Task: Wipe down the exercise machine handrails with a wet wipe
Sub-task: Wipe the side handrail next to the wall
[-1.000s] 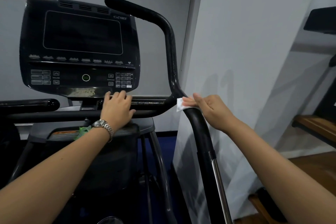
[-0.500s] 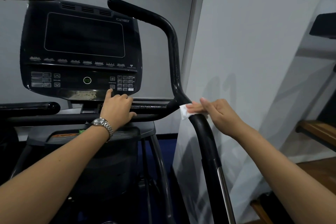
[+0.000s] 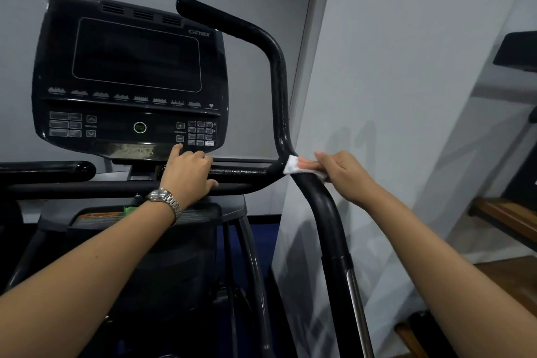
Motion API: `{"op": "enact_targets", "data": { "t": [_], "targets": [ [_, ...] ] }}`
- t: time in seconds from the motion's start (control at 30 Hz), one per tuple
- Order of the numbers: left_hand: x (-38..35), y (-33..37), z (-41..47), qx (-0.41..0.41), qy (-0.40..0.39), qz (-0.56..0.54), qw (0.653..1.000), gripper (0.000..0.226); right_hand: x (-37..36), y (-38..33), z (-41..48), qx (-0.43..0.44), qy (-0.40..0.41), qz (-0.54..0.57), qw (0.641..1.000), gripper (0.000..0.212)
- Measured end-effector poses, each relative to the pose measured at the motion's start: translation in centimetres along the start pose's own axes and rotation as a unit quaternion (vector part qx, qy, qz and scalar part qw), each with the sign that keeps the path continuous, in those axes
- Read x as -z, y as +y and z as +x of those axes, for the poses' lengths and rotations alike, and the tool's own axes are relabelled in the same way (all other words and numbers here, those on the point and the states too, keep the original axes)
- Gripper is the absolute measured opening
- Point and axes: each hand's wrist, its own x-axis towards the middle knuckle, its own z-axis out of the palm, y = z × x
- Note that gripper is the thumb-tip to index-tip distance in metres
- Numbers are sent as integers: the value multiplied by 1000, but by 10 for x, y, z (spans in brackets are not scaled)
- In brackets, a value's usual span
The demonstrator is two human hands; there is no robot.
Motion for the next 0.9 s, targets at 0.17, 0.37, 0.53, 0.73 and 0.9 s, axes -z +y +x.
{"op": "enact_targets", "data": {
  "t": [0.17, 0.37, 0.53, 0.73, 0.9],
  "targets": [
    [1, -1, 0, 0, 2, 10, 1000, 50, -10, 1, 12, -6, 4, -48, 999, 44],
    [-1, -1, -2, -3, 7, 0, 1000, 48, -3, 5, 8, -8, 15, 10, 1000, 47],
    [2, -1, -1, -4, 6, 6, 1000, 49, -12, 7, 22, -8, 22, -61, 998, 69],
    [0, 1, -3, -4, 7, 0, 1000, 48, 2, 14, 25, -26, 17, -36, 999, 68],
    [3, 0, -3, -3, 5, 5, 1000, 48, -12, 1, 35, -7, 9, -108, 994, 61]
  ]
}}
